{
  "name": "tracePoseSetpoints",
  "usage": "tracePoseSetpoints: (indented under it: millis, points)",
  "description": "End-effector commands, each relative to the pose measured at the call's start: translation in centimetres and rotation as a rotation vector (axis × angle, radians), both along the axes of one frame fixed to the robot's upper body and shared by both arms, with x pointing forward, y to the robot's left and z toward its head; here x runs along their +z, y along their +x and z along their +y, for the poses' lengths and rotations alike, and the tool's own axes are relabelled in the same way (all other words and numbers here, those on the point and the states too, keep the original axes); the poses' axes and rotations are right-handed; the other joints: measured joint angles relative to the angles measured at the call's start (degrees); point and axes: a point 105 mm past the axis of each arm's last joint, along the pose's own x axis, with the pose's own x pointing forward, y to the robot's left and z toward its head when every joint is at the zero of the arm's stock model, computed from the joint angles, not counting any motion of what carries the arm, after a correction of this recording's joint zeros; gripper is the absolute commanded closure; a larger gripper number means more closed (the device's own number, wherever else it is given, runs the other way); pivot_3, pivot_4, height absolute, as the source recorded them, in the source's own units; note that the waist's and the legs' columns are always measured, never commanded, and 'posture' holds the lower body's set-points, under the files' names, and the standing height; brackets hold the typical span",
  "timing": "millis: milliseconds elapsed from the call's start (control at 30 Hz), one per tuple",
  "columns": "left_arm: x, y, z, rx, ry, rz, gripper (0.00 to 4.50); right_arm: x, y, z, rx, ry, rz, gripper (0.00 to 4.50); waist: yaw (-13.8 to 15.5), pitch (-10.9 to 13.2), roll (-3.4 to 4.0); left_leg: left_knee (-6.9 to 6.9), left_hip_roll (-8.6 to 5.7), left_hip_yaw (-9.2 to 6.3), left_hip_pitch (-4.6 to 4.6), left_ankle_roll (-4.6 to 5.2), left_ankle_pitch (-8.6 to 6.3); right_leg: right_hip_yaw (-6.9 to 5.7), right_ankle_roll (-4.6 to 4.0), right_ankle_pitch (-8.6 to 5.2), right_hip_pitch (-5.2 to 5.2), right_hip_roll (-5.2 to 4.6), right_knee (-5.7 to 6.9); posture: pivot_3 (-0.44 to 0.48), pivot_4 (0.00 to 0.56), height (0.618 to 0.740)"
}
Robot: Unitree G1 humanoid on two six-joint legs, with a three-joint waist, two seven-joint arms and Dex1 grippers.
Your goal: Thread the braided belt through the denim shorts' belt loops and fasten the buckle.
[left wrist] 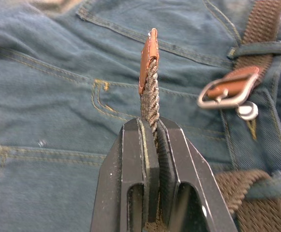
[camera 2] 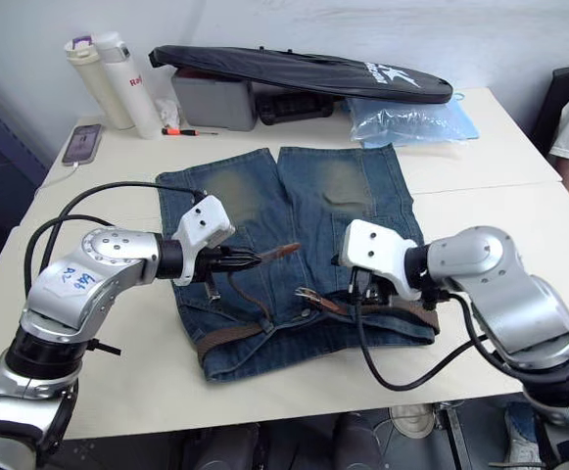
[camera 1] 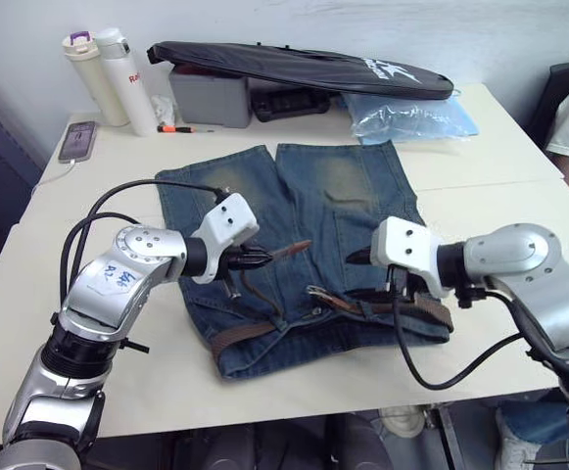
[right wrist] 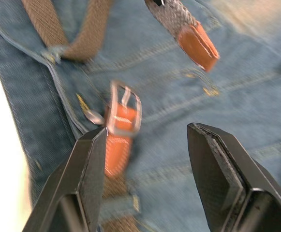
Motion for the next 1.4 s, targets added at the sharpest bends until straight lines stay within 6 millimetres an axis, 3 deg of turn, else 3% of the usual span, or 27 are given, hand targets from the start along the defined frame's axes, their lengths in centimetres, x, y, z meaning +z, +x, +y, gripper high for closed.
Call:
tracePoseSetpoints:
  millis: [33,200,600,700,767,833,967,1200,1400]
  points:
    - [0.8,-1.0,0.3,-0.046,-0.016,-0.047,4.50,-1.5,-1.5,0.9,0.003,0.009,0.032,1.72,0.2,0.0,-0.02,-0.01,0.00,-0.02,0.00,-0.03,-0.02,-0.02,0.00,0.00,0.02,0.00,-0.03,0.000,0.150,0.740]
    - [0.6,-1.2,0.7,-0.059,-0.009,-0.056,4.50,-3.1,-1.8,1.0,-0.035,0.013,0.045,1.72,0.0,0.0,-0.02,0.04,-0.03,-0.02,-0.08,-0.03,-0.03,-0.02,0.00,0.01,-0.01,-0.02,-0.05,0.000,0.150,0.740]
    - [-0.1,-1.3,1.6,-0.053,0.007,-0.077,4.50,-5.6,0.2,0.5,-0.166,0.032,0.022,1.72,0.0,0.0,-0.03,-0.02,-0.01,-0.02,-0.04,-0.01,-0.04,-0.02,-0.02,0.01,-0.02,0.01,-0.06,0.000,0.150,0.740]
    - [-0.2,-1.4,1.7,-0.046,-0.001,-0.084,4.50,-5.6,0.5,0.4,-0.204,0.066,0.030,2.90,0.0,0.0,-0.04,-0.03,-0.01,-0.02,-0.04,-0.01,-0.04,-0.02,-0.02,0.01,-0.02,0.00,-0.06,0.000,0.150,0.740]
    - [-0.3,-1.5,1.6,-0.044,-0.005,-0.093,4.50,-5.2,0.8,0.2,-0.246,0.115,0.046,3.94,0.0,0.0,-0.04,-0.01,-0.01,-0.03,-0.04,-0.01,-0.04,-0.02,-0.02,0.01,-0.02,0.01,-0.05,0.000,0.150,0.740]
    - [-0.3,-1.6,1.6,-0.043,-0.007,-0.098,4.50,-5.0,1.0,0.1,-0.265,0.132,0.050,4.46,0.0,0.0,-0.03,-0.02,0.00,-0.03,-0.04,0.00,-0.05,-0.02,-0.02,0.01,-0.02,0.00,-0.05,0.000,0.150,0.740]
    - [-0.6,-1.6,1.6,-0.017,-0.012,-0.109,4.50,-3.8,1.9,-0.6,-0.372,0.271,0.087,4.48,0.0,0.0,-0.04,0.00,0.00,-0.03,-0.05,0.00,-0.05,-0.02,-0.02,0.01,-0.02,0.00,-0.04,0.000,0.150,0.740]
    - [-1.0,-1.6,1.5,0.040,-0.003,-0.090,4.50,-4.2,2.6,-1.8,-0.626,0.460,0.215,4.48,0.0,0.0,-0.04,-0.03,0.00,-0.06,-0.06,0.01,-0.05,-0.03,-0.02,0.01,-0.02,0.00,-0.03,0.000,0.150,0.740]
    - [-0.9,-1.7,-0.6,0.034,-0.045,-0.073,4.50,-4.0,2.9,-0.6,-0.672,0.515,0.257,4.48,0.0,-0.1,0.01,-0.02,0.00,-0.07,-0.05,0.24,-0.18,-0.02,-0.02,0.01,-0.03,0.00,0.00,0.000,0.150,0.740]
